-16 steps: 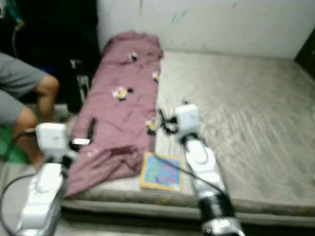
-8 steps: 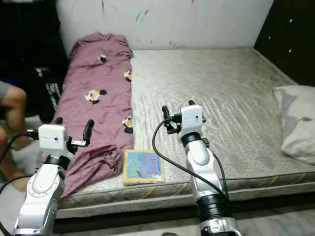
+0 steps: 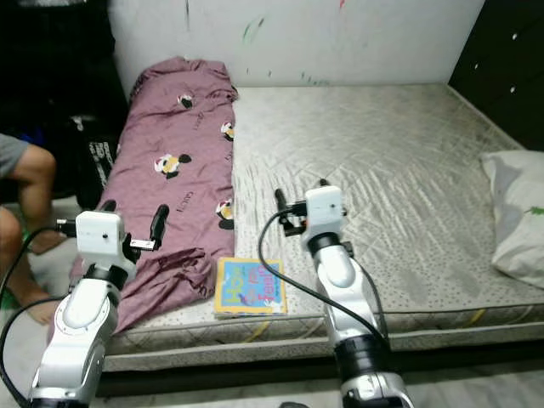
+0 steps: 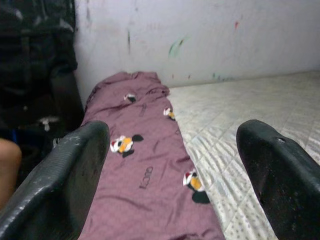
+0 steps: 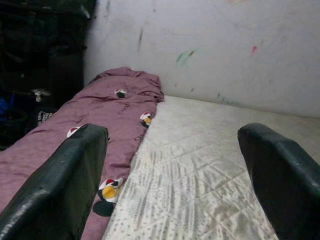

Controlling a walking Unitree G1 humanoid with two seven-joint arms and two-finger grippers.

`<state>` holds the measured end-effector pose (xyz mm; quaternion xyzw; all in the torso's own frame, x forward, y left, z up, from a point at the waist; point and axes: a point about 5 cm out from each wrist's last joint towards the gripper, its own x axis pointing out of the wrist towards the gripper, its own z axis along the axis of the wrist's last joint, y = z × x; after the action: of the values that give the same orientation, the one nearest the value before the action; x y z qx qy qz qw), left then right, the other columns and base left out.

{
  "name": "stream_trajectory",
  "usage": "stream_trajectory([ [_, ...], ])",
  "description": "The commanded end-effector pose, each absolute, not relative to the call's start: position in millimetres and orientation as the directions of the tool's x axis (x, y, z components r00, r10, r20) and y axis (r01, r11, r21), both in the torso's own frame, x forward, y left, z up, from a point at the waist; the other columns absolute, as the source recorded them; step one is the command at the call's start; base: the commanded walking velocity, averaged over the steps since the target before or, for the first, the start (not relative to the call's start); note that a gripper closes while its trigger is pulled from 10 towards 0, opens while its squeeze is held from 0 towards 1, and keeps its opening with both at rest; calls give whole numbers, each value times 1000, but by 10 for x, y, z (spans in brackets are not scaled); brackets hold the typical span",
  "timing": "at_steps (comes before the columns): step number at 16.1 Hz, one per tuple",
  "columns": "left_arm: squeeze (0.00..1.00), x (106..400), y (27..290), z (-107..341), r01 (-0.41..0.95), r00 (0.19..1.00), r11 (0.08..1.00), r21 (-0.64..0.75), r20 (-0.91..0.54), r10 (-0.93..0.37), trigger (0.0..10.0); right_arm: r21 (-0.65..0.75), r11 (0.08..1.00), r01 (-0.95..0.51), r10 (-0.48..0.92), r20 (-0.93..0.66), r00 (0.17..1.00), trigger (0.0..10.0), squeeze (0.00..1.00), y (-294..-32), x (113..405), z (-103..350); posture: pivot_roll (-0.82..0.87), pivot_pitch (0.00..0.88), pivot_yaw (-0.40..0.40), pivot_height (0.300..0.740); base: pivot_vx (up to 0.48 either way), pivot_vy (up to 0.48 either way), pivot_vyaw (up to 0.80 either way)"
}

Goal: Clean up the room

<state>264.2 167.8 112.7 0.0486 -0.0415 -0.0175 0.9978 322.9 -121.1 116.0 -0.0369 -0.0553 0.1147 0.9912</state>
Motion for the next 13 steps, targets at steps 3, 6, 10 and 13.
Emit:
stream_trajectory([
  [3, 0, 2591, 1744, 1145, -14, 995, 995, 101, 96, 4, 10000, -96, 961, -260, 270, 115, 956, 10000, 0, -1145, 3291, 1225, 23, 0, -63, 740, 0, 0, 0],
  [6, 0, 2577, 1742, 1133, -9, 996, 994, 107, 89, -1, 10000, -95, 959, -268, 278, 119, 953, 10000, 0, -1129, 3309, 1228, 17, 0, -59, 740, 0, 0, 0],
  [10, 0, 2599, 1711, 1134, 18, 996, 994, 104, 87, -27, 10000, -92, 964, -251, 261, 124, 957, 10000, 0, -1158, 3306, 1226, 1, 0, -44, 740, 0, 0, 0],
  [13, 0, 2607, 1701, 1140, 26, 996, 994, 104, 88, -35, 10000, -91, 965, -247, 257, 126, 958, 10000, 0, -1163, 3309, 1227, -1, 0, -41, 740, 0, -188, 0],
])
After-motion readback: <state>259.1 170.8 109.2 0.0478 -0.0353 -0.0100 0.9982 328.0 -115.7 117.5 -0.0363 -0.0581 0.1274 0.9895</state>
